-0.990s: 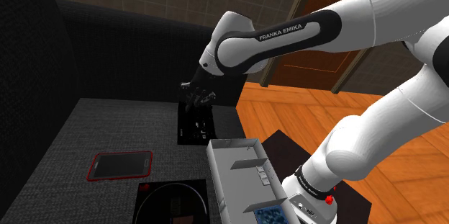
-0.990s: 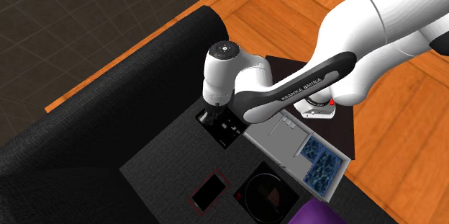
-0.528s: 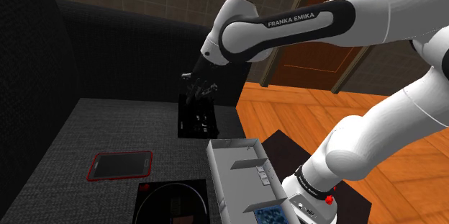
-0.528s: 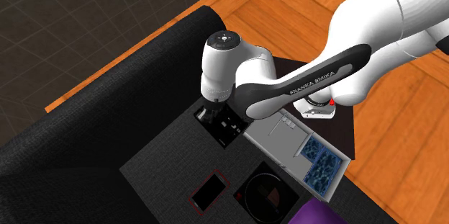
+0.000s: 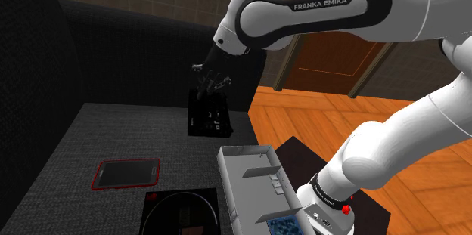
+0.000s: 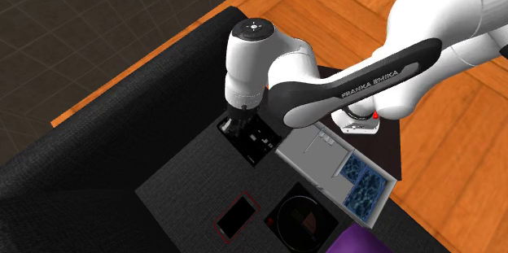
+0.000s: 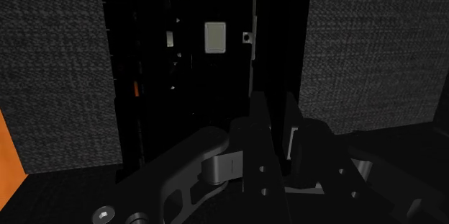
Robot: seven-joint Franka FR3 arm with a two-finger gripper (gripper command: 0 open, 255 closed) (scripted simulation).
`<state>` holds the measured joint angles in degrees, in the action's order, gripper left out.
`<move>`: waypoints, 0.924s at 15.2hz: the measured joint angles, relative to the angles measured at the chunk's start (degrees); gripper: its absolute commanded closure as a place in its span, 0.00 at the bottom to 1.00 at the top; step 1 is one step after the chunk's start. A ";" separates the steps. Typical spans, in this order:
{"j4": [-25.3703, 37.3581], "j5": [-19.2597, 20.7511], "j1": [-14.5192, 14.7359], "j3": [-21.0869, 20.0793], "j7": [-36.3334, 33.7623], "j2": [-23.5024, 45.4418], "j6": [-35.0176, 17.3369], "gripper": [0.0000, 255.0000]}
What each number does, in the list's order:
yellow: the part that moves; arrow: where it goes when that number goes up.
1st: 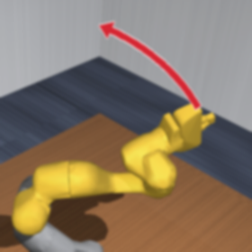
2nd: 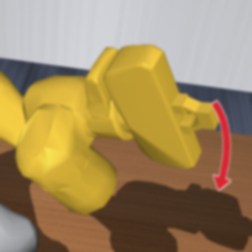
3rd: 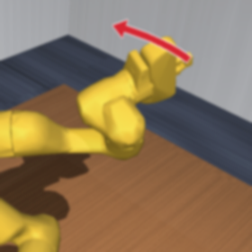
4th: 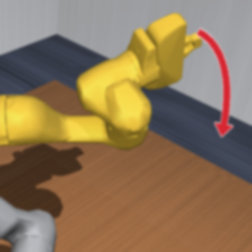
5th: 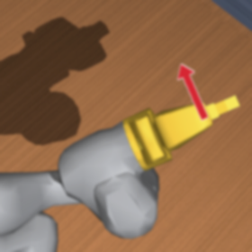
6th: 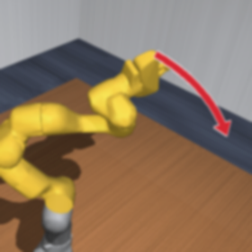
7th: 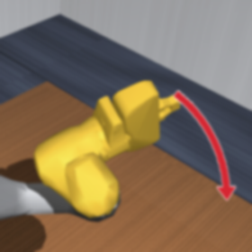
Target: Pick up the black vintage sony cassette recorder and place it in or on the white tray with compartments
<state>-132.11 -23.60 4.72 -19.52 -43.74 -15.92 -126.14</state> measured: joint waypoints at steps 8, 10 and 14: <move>4.60 1.00 -0.39 0.74 -1.52 -1.83 6.30 1.00; 2.75 0.23 0.17 0.73 -1.92 -4.86 7.35 1.00; -2.82 -1.94 2.21 0.08 -3.53 -12.62 8.90 1.00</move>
<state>-134.92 -25.54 6.93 -19.44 -47.27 -28.54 -117.24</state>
